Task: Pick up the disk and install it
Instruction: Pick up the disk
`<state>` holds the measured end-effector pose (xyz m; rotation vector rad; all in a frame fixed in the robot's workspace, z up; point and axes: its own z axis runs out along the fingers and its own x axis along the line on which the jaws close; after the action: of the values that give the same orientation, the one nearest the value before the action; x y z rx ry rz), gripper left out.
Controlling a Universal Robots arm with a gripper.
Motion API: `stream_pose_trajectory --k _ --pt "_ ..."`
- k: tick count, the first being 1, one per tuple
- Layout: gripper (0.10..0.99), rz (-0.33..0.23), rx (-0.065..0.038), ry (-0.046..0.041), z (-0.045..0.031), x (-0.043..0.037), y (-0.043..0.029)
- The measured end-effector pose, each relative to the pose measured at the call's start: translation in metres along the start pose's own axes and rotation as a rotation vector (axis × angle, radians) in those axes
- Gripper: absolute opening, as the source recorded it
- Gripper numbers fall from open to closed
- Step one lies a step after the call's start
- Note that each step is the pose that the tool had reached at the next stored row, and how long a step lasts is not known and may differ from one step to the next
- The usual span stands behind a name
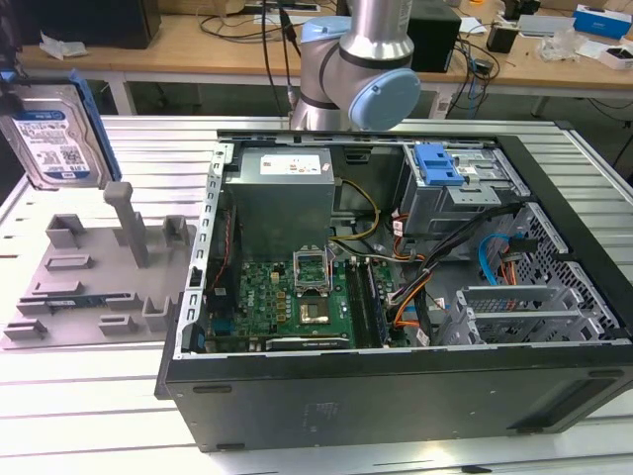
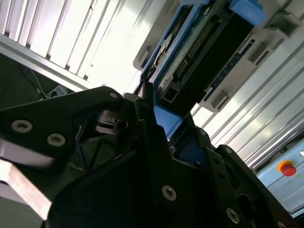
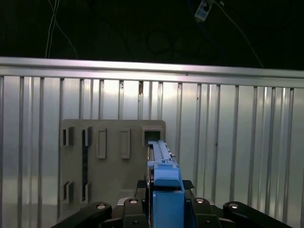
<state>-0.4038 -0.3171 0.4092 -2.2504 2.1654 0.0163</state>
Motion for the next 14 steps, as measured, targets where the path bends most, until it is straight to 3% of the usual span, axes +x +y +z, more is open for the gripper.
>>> stream_pose_trajectory --k 8,14 --pt "0.369 0.000 0.001 -0.0105 -0.0273 -0.0005 -0.0006" --pt "0.369 0.000 0.002 -0.0209 -0.0538 -0.0011 -0.0012"
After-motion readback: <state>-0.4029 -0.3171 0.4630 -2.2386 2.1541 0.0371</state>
